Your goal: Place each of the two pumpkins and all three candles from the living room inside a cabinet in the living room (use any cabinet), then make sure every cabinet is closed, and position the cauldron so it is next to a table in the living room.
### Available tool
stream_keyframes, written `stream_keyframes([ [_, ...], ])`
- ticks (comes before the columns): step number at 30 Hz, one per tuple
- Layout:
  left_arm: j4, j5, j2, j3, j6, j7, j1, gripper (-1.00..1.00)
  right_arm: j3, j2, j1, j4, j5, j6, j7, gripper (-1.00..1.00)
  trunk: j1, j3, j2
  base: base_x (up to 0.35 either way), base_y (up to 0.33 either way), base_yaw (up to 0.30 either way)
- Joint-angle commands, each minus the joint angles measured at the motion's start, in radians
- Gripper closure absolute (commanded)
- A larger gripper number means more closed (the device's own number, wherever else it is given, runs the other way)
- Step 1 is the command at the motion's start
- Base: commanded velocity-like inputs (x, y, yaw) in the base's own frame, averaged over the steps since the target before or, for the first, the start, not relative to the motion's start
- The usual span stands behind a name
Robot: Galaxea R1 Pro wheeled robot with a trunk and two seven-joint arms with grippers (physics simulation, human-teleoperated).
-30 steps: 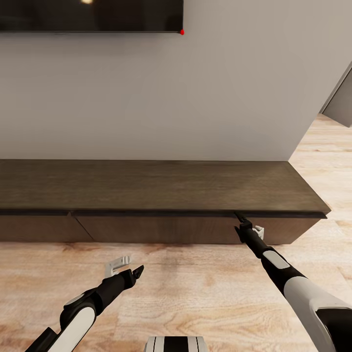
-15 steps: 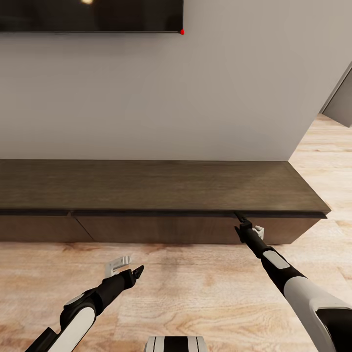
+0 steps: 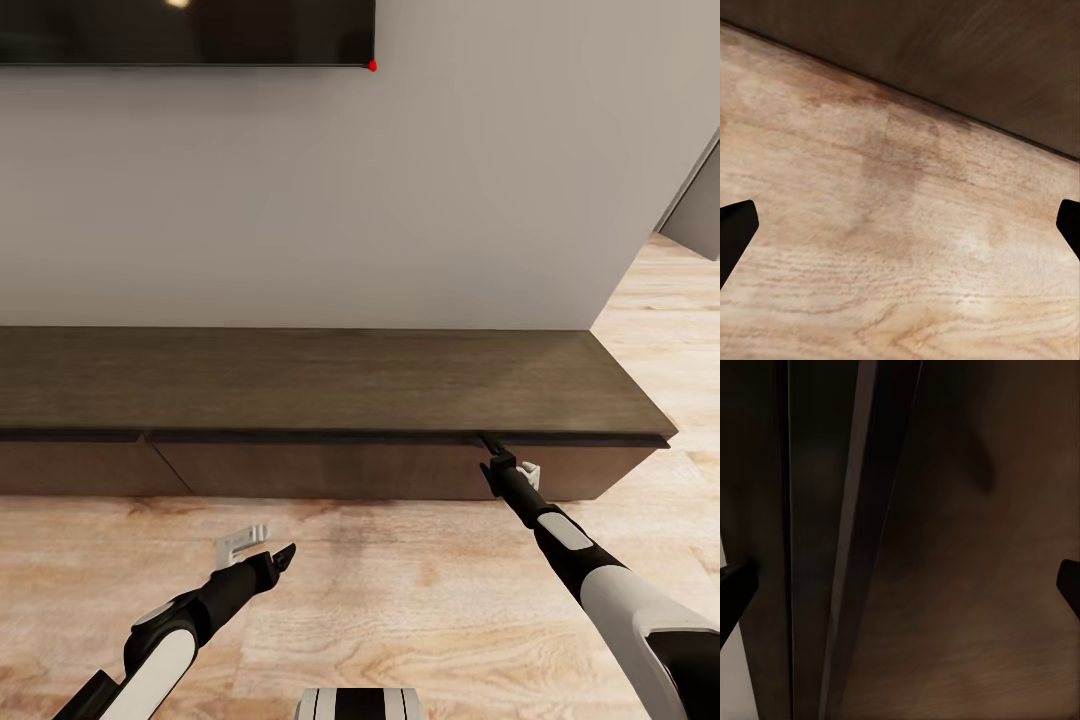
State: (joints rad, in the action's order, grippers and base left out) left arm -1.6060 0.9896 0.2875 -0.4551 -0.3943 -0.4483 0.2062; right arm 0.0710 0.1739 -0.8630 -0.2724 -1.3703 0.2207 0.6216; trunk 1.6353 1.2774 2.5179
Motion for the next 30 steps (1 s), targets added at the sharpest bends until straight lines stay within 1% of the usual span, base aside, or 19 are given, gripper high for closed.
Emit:
stream_keyframes([
  [1, -0.002, 0.009, 0.001, -0.002, 0.0, -0.009, 0.001, -1.0, 0.007, 0.001, -0.001, 0.001, -0.01, 0.003, 0.003, -1.0, 0.0, 0.001, 0.0, 0.0, 0.0, 0.0],
  [24, -0.002, 0.01, 0.0, -0.002, 0.0, -0.01, 0.001, -1.0, 0.008, 0.001, -0.001, 0.001, -0.01, 0.003, -0.001, -1.0, 0.0, 0.001, 0.0, 0.011, 0.0, 0.0],
  [25, -0.002, 0.01, 0.0, -0.002, 0.0, -0.01, 0.001, -1.0, 0.008, 0.001, -0.001, 0.001, -0.01, 0.003, -0.006, 1.0, 0.0, 0.001, 0.0, 0.0, 0.0, 0.0],
  [30, -0.002, 0.01, 0.0, -0.002, -0.001, -0.01, 0.001, -1.0, 0.008, 0.001, -0.001, -0.001, -0.01, 0.004, -0.027, 1.0, 0.0, 0.001, 0.0, 0.0, 0.0, 0.0],
])
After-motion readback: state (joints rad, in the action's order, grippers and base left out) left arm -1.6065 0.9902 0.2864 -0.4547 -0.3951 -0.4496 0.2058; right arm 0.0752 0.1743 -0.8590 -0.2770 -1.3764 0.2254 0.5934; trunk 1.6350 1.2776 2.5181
